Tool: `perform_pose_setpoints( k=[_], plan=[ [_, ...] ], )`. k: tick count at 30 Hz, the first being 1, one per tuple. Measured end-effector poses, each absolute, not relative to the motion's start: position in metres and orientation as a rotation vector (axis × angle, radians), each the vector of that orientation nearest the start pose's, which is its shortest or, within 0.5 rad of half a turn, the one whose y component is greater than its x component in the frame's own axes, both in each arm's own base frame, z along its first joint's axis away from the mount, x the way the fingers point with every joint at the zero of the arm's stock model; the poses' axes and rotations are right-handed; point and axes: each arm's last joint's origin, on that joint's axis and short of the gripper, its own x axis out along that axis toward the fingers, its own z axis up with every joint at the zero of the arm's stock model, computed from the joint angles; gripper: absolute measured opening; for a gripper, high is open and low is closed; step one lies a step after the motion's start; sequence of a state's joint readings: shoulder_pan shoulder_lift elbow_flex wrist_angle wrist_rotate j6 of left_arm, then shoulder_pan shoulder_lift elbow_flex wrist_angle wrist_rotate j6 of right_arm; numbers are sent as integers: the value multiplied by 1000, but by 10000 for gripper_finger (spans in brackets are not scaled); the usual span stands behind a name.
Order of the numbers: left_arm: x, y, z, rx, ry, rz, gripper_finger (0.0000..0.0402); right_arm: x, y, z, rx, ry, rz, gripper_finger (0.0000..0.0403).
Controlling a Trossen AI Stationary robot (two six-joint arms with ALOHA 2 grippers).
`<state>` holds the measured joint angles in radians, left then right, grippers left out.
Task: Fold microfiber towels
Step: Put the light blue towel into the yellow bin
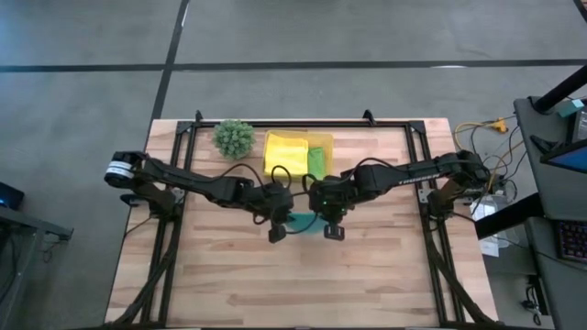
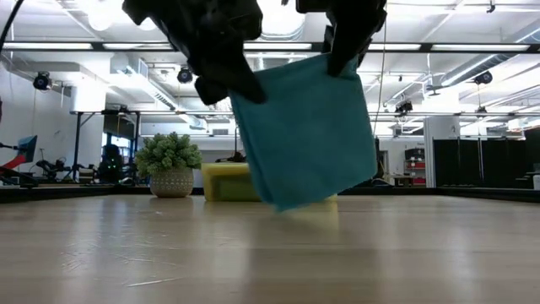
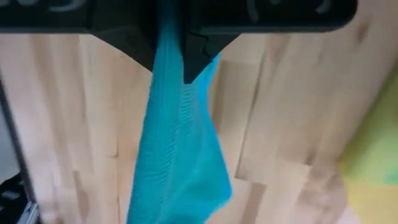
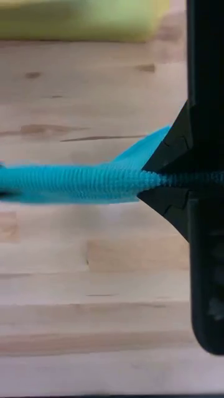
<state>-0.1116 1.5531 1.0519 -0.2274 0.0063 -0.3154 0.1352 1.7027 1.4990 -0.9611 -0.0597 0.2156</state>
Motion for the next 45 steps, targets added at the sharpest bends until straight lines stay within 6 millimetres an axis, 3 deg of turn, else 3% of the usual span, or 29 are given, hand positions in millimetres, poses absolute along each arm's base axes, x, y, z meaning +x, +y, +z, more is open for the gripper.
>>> perform_pose_setpoints(
  k=[5,15,27,37,45],
  plan=[
    [317,-35,255,-190,716,7,4,341,51,287,38,1166,111,9],
    [306,-27,272,-120,665,9,1,341,49,289,9,1148,124,9],
    [304,-8,275,-53,664,31,0,336,16,301,84,1108,-25,9],
    [296,32,295,-61,636,79,0,337,-11,306,71,1066,-71,9],
    [295,65,316,-74,573,138,0,327,-38,324,-8,973,-77,9]
  ],
)
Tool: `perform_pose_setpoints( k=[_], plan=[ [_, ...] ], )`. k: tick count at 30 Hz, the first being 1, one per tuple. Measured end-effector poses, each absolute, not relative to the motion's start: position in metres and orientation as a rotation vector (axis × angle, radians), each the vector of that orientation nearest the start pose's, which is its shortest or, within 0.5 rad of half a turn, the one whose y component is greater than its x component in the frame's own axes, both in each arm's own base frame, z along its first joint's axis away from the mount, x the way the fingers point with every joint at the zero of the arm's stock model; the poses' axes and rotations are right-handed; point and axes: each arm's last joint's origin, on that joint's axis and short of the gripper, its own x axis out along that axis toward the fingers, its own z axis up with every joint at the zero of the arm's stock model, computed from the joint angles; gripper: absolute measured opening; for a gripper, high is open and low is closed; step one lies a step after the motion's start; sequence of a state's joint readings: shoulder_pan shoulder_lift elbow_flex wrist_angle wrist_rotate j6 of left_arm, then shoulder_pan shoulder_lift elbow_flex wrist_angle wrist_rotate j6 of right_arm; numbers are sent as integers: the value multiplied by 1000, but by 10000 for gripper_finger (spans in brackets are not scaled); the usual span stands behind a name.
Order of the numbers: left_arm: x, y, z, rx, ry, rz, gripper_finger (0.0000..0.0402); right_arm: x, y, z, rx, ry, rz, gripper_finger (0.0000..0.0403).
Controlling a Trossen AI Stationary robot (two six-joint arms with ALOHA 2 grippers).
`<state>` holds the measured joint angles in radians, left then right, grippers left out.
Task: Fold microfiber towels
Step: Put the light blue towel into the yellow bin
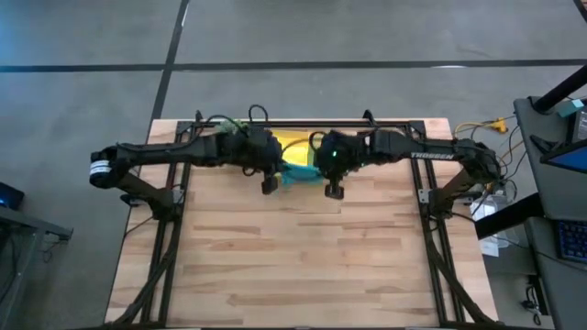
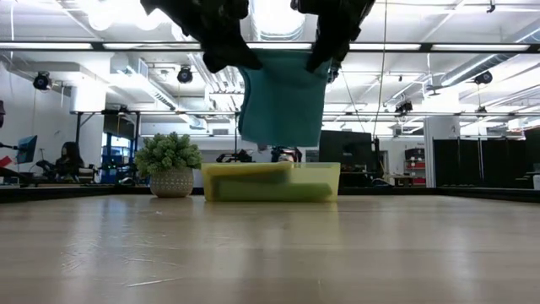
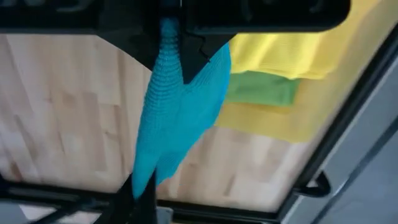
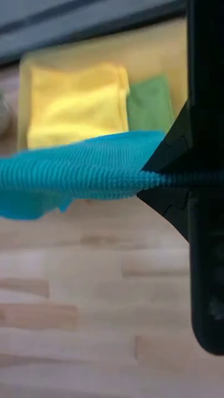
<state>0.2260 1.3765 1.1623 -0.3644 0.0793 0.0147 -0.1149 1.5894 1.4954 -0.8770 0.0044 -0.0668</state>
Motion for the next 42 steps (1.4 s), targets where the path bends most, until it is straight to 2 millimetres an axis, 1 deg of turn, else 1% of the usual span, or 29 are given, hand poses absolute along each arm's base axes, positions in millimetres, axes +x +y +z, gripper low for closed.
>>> perform_pose_setpoints(
  k=[5,9,12,20,24,30,36,42],
  plan=[
    [290,89,324,-102,538,173,0,316,-66,335,-32,928,-101,9],
    [291,106,324,-131,529,173,0,310,-87,336,-20,916,-91,9],
    [295,115,325,-121,528,174,0,306,-99,336,-36,917,-101,9],
    [313,138,327,-149,531,168,0,295,-126,335,-53,925,-106,9],
    [318,151,328,-136,525,187,0,290,-139,335,-65,923,-126,9],
    [314,170,332,-117,510,216,0,284,-155,337,-93,903,-150,9],
    [312,190,326,-142,516,230,0,279,-171,337,-94,860,-164,9],
    [316,209,314,-82,558,233,0,282,-187,324,-86,885,-184,9]
  ],
)
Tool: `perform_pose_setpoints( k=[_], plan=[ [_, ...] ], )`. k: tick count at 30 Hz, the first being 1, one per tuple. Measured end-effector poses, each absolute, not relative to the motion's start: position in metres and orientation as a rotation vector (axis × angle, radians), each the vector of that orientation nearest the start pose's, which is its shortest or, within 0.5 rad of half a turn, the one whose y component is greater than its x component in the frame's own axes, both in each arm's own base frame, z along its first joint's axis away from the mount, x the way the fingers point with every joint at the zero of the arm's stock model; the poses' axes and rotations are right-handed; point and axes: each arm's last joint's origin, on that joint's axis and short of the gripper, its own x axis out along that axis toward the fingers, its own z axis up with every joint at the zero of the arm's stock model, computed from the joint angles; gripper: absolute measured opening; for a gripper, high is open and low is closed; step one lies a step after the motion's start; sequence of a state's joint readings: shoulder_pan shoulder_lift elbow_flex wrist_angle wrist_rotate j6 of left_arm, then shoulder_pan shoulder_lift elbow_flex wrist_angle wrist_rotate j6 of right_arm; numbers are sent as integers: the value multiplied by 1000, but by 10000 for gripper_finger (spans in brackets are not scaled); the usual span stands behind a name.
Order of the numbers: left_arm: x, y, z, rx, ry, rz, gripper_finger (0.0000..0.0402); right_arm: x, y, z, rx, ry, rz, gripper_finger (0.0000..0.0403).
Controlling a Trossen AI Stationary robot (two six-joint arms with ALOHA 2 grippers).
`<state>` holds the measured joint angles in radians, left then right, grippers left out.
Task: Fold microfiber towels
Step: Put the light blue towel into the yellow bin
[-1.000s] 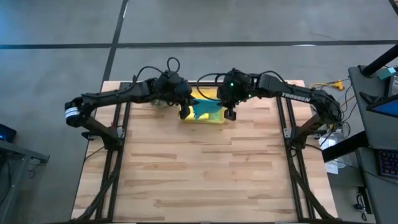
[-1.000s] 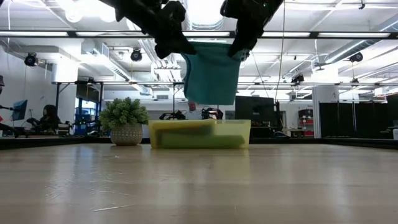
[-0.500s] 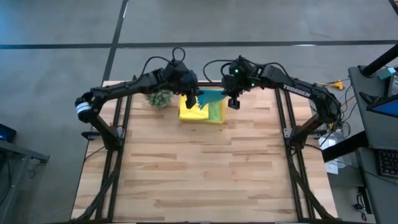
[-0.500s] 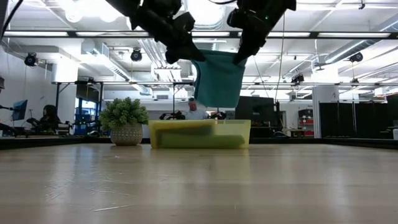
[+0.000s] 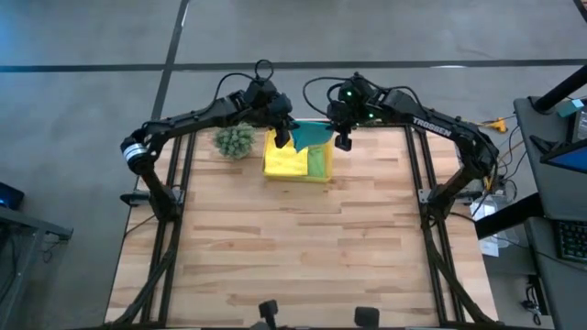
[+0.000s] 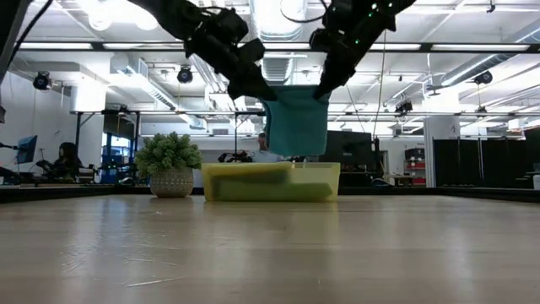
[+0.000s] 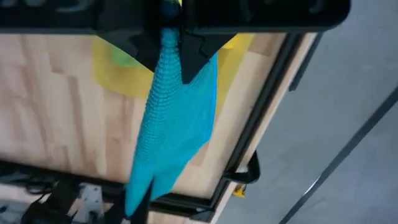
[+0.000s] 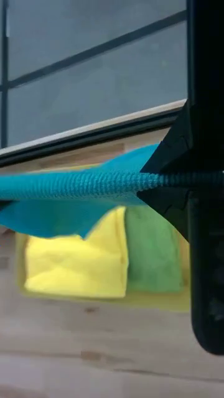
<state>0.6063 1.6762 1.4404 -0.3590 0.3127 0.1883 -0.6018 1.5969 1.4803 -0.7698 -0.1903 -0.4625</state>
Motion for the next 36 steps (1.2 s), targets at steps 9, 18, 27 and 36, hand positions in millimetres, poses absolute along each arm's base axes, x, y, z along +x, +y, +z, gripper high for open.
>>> perform_pose_setpoints(
  k=[9,18,27,36],
  plan=[
    [323,269,307,-60,580,326,0,296,-222,299,-121,906,-387,9],
    [329,309,304,-40,625,331,0,291,-241,292,-95,896,-495,9],
    [342,279,270,27,806,252,0,294,-223,262,-10,968,-456,9],
    [347,254,269,24,870,200,0,306,-189,239,22,1022,-395,9]
  ],
)
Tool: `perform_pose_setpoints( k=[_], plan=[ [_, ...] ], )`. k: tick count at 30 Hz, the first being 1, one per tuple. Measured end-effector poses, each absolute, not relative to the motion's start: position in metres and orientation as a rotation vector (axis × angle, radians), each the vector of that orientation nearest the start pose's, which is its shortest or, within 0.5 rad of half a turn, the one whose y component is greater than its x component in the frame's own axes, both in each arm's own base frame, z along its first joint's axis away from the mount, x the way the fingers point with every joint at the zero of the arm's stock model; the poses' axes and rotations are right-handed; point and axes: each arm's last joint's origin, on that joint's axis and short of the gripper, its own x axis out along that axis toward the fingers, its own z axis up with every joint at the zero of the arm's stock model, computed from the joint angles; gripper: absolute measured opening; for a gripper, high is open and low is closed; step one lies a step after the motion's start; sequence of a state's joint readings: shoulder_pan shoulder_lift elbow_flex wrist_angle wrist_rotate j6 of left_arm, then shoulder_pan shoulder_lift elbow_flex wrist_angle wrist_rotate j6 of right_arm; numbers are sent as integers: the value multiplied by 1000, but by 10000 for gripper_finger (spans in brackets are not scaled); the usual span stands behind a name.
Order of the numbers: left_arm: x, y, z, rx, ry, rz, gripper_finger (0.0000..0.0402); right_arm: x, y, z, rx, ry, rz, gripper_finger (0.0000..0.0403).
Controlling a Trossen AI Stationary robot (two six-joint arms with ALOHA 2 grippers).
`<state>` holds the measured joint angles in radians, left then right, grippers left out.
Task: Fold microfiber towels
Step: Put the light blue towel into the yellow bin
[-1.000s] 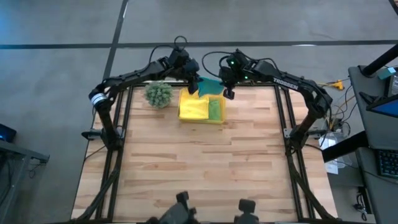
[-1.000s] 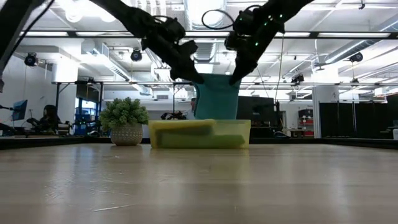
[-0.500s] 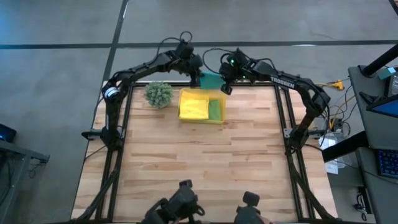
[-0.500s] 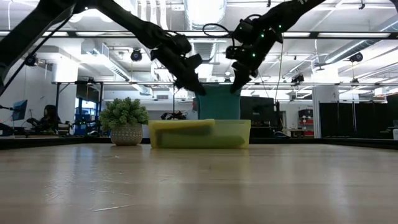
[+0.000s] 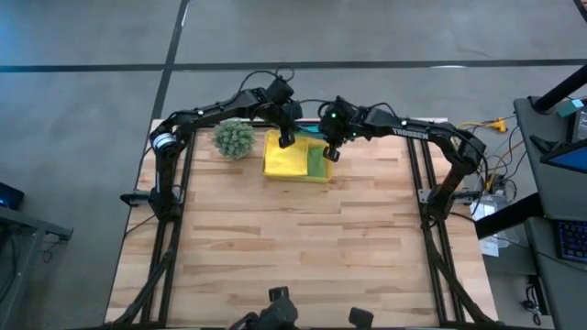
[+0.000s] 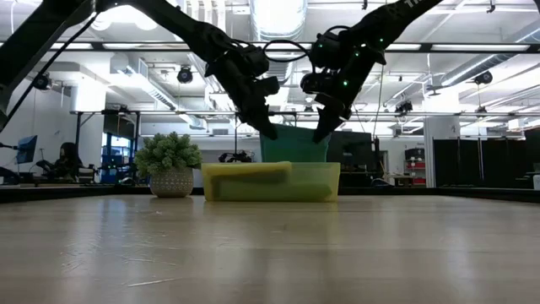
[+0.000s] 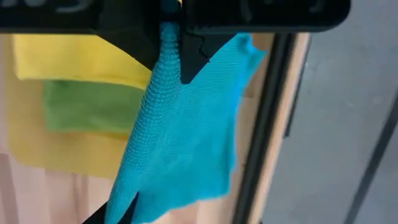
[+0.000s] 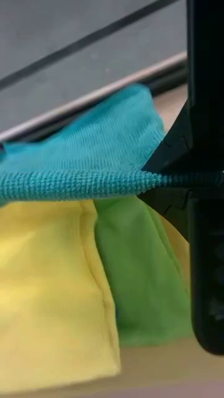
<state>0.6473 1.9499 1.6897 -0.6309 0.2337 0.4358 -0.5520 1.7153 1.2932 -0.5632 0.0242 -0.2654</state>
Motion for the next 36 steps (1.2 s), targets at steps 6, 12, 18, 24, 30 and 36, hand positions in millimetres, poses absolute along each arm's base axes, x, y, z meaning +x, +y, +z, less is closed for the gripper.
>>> perform_pose_setpoints(
  k=[6,12,18,24,30,36],
  plan=[
    [352,237,253,34,929,139,0,310,-174,230,53,1044,-373,9],
    [354,217,233,9,996,74,0,313,-158,219,123,1054,-312,9],
    [355,201,223,-2,1036,25,0,316,-144,211,134,1067,-267,9],
    [359,189,222,9,1056,1,0,315,-138,204,171,1064,-218,9],
    [361,184,222,-16,1044,-42,1,312,-136,195,220,1062,-171,18],
    [359,185,221,-66,1043,-62,48,309,-134,188,257,1071,-155,73]
  ],
)
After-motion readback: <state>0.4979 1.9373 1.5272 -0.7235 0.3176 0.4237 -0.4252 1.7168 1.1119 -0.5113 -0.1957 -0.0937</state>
